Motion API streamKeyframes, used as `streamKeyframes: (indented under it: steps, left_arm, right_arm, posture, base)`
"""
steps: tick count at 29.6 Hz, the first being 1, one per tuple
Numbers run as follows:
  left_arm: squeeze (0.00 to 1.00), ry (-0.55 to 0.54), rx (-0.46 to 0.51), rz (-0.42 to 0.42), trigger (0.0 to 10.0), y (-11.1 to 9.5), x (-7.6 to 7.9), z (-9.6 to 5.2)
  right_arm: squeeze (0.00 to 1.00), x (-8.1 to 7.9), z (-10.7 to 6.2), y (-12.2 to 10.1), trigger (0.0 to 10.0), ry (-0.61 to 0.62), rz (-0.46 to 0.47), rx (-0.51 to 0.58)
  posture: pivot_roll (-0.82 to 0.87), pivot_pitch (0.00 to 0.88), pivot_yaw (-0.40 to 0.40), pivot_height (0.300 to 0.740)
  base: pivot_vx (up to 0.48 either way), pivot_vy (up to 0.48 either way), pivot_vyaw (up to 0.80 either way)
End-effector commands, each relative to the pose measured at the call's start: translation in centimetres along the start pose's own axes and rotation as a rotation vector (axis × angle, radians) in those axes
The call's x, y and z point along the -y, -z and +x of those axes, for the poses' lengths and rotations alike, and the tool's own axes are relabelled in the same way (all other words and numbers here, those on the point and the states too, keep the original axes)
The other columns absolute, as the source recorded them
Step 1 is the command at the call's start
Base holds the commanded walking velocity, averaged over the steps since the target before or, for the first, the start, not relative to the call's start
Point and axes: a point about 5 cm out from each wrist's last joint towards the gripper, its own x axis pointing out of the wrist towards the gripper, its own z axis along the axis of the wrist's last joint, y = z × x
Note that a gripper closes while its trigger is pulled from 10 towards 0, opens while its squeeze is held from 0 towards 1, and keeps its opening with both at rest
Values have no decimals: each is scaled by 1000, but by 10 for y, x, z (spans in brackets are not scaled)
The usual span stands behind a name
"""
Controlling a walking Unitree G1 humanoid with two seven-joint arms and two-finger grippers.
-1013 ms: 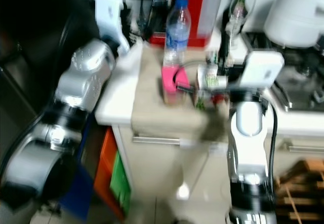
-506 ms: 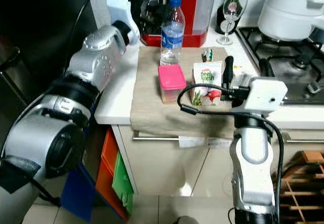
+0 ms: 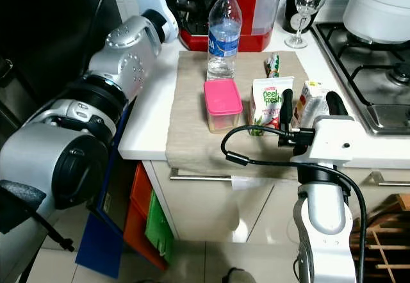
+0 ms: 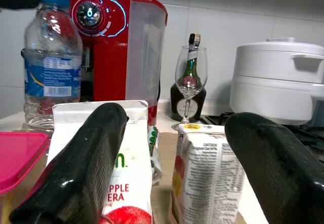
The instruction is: Restocking fridge
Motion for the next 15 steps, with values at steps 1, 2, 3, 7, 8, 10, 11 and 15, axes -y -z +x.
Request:
streamKeyframes:
  steps: [1, 2, 3, 7, 8, 10, 11, 15]
  left_arm:
    - [0, 31, 35, 20, 10000, -12, 7, 4]
    - [0, 47, 35, 20, 10000, -11, 9, 5]
    - [0, 60, 38, 15, 10000, -11, 11, 5]
    - [0, 110, 49, 17, 10000, -13, 17, 6]
    - [0, 131, 48, 21, 10000, -14, 18, 6]
    - [0, 128, 52, 29, 10000, -15, 17, 6]
    - [0, 123, 53, 30, 10000, -16, 16, 6]
    - [0, 122, 42, 47, 10000, -15, 14, 6]
  right_arm:
    - [0, -1, -1, -3, 10000, 5, -3, -1]
    - [0, -2, -2, -3, 10000, 5, 0, -6]
    - [0, -3, -3, -2, 10000, 5, 3, -11]
    - [0, -7, -6, 0, 10000, -3, 13, -27]
    - [0, -7, -7, 1, 10000, -2, 16, -32]
    - [0, -8, -7, 2, 10000, -5, 17, -37]
    - [0, -9, -8, 2, 10000, -8, 17, -41]
    - [0, -9, -9, 5, 10000, -19, 16, -54]
  posture:
    - [-271, 84, 111, 740]
    - [-271, 85, 114, 740]
    - [-271, 85, 114, 740]
    - [-277, 84, 121, 740]
    - [-277, 84, 121, 740]
    - [-283, 83, 123, 740]
    - [-283, 83, 123, 740]
    - [-284, 77, 119, 740]
  base:
    - [0, 0, 0]
    - [0, 0, 0]
    - [0, 0, 0]
    - [0, 0, 0]
    - [0, 0, 0]
    - [0, 0, 0]
    - [0, 0, 0]
    - [0, 0, 0]
